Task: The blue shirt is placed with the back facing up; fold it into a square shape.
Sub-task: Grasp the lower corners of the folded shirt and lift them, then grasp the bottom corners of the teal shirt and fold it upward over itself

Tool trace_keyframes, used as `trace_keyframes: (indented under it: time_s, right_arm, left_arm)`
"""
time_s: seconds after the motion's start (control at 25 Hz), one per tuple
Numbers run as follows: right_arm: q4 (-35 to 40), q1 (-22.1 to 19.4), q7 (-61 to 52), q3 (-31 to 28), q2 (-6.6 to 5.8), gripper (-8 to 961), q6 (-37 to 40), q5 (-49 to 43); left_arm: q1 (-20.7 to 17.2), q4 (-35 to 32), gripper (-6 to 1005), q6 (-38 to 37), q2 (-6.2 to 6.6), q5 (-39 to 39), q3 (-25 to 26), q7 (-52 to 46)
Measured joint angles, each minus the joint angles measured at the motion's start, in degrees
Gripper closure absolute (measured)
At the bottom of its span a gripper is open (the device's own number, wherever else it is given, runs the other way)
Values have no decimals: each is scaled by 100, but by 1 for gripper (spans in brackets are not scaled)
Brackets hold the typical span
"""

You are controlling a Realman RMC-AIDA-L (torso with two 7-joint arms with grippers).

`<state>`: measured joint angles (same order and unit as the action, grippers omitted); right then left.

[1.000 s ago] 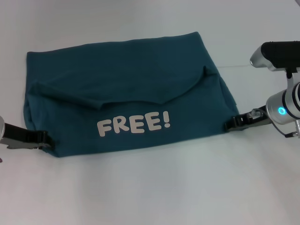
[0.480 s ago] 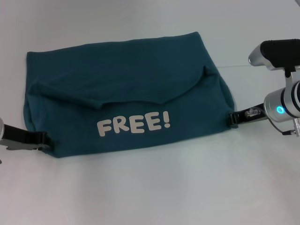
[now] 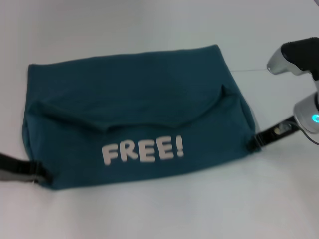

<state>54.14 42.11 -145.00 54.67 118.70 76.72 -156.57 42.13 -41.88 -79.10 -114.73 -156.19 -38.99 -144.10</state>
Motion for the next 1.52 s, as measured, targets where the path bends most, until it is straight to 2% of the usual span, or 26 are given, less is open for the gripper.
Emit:
trace_keyframes:
  time_s: [0.12, 0.2, 0.36, 0.52, 0.68, 0.92, 1.12, 1.24, 1.44, 1.52]
  right_arm:
    - [362, -106, 132, 1, 7, 859, 752, -5]
    - [510, -181, 240, 1, 11, 858, 1214, -6]
    - [605, -336, 457, 2, 10, 858, 1939, -15]
    - [724, -511, 576, 8, 12, 860, 2615, -175]
    - [1015, -720, 723, 9, 65, 862, 3186, -306]
    - [1330, -966, 882, 5, 104, 863, 3630, -263]
    - [1352, -1022, 1098, -155, 74, 864, 3642, 49]
    - [1371, -984, 1212, -442, -49, 865, 3684, 401]
    - [1300, -894, 1232, -971, -513, 865, 3665, 1128]
    - [1237, -787, 1213, -1310, -653, 866, 3599, 1306]
  left_arm:
    - [-104, -109, 837, -351, 17, -24, 3, 23]
    - [-272, -272, 837, -965, 41, -72, 12, 106]
    - [-425, -366, 837, -1645, 68, -201, 91, 204]
    - [-539, -382, 836, -2185, 67, -462, 145, 331]
    - [-712, -440, 836, -2776, 20, -545, 146, 461]
    - [-956, -452, 836, -3429, -57, -552, 312, 673]
    - [-1019, -428, 835, -3799, -27, -460, 921, 979]
    - [-970, -423, 835, -3975, 125, -361, 1503, 1054]
    - [-839, -416, 835, -3973, 330, -314, 2073, 1135]
    - [-721, -426, 835, -3952, 391, -249, 2278, 1174]
